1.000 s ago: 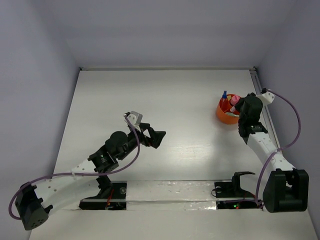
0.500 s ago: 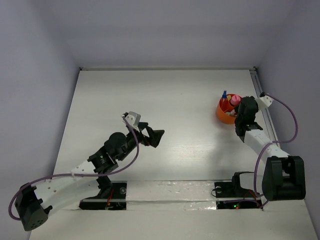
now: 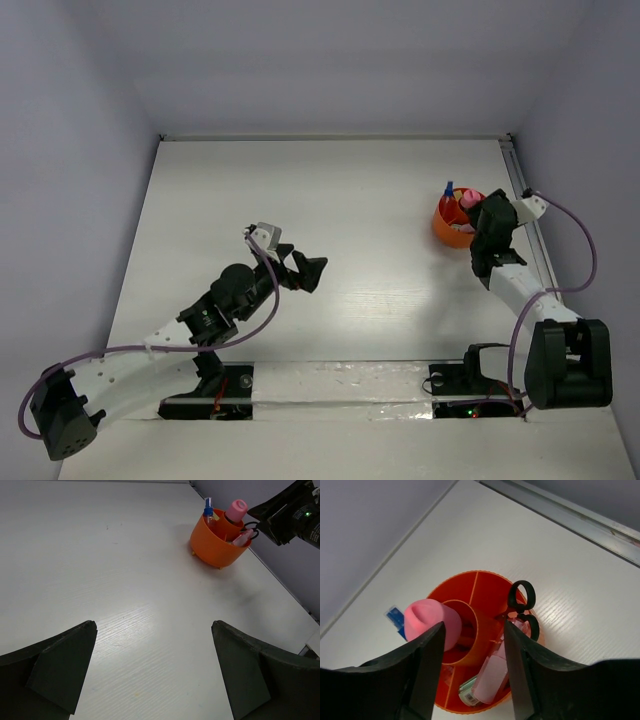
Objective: Sort the stationery into containers
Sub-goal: Place the pen in the storage box, then reset both arms
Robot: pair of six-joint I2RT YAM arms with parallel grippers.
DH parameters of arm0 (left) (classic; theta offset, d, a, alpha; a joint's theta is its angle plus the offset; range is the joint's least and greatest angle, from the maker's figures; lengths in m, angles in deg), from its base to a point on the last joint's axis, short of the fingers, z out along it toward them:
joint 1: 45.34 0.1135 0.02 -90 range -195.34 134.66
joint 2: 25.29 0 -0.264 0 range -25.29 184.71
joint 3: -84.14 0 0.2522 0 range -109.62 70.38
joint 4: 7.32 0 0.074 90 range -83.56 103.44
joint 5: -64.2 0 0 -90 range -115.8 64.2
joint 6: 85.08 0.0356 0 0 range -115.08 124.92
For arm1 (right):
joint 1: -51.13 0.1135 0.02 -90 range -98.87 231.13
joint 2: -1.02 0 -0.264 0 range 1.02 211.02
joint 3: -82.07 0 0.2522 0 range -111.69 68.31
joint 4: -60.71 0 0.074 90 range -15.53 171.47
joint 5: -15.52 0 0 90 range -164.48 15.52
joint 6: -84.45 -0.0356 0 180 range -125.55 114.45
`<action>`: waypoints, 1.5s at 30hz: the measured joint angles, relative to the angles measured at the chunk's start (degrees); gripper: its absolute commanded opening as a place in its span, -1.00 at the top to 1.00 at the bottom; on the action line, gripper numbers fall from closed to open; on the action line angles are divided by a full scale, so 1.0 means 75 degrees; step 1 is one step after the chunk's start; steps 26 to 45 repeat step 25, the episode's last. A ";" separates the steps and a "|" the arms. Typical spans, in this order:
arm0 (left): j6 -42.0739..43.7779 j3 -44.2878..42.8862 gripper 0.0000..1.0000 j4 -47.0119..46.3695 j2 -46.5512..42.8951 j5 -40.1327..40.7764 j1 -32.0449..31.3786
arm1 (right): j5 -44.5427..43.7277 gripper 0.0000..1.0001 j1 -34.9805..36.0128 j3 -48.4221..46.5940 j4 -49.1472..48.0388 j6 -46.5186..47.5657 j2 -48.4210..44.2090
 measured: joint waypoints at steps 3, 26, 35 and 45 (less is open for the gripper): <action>-0.0020 0.0000 -0.98 0.0003 -0.0020 0.0096 0.0000 | 0.0160 -0.29 0.0000 0.0000 0.0023 0.0099 -0.0338; -0.0697 -0.0796 -0.98 0.0312 -0.1629 0.0402 0.0003 | 0.7219 -1.00 -0.0035 -0.0778 0.2538 0.0443 -0.5412; -0.0697 -0.0796 -0.98 0.0312 -0.1629 0.0402 0.0003 | 0.7219 -1.00 -0.0035 -0.0778 0.2538 0.0443 -0.5412; -0.0697 -0.0796 -0.98 0.0312 -0.1629 0.0402 0.0003 | 0.7219 -1.00 -0.0035 -0.0778 0.2538 0.0443 -0.5412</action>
